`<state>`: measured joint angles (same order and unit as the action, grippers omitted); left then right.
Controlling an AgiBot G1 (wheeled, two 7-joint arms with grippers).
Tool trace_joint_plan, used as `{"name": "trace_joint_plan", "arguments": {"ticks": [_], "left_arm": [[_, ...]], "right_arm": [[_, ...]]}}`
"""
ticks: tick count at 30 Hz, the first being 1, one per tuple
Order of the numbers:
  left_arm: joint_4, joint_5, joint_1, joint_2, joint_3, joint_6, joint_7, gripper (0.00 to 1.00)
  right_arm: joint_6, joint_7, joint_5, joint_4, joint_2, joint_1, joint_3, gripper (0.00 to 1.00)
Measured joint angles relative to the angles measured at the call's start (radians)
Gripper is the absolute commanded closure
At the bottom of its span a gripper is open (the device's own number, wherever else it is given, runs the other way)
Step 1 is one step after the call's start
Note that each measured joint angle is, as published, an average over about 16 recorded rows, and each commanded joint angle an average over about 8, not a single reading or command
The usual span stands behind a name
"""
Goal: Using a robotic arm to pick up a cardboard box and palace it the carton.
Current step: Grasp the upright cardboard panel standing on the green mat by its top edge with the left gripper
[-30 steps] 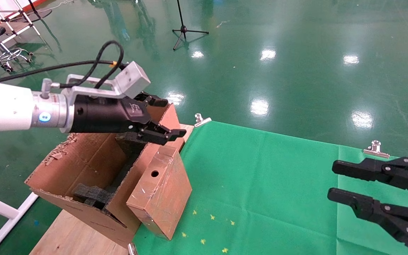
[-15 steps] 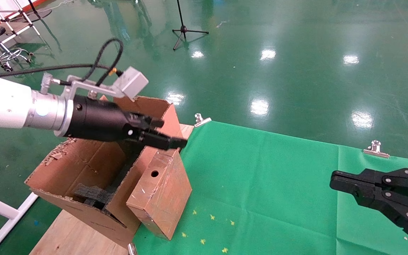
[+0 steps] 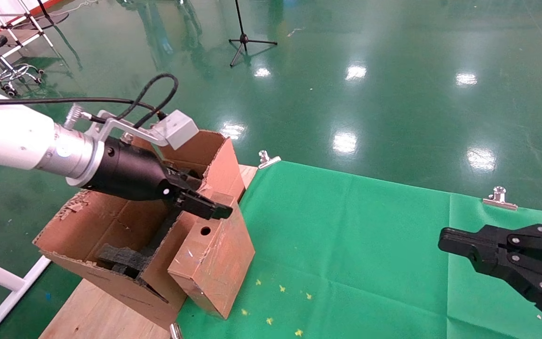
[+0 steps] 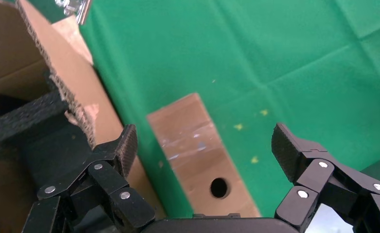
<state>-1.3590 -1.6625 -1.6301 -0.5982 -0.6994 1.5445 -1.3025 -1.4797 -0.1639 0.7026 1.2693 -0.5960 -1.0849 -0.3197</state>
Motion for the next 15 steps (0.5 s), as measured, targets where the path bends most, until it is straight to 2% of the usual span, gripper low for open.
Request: {"name": "trace_joint_plan", "arguments": {"ticks": [15], "left_arm": [[0.0,-0.027,-0.012,-0.029,-0.12,-0.01,-0.04,0.0]], "right_arm": [[0.0,0.0,0.0,0.0,0.0,0.0,0.0,1.0]]}}
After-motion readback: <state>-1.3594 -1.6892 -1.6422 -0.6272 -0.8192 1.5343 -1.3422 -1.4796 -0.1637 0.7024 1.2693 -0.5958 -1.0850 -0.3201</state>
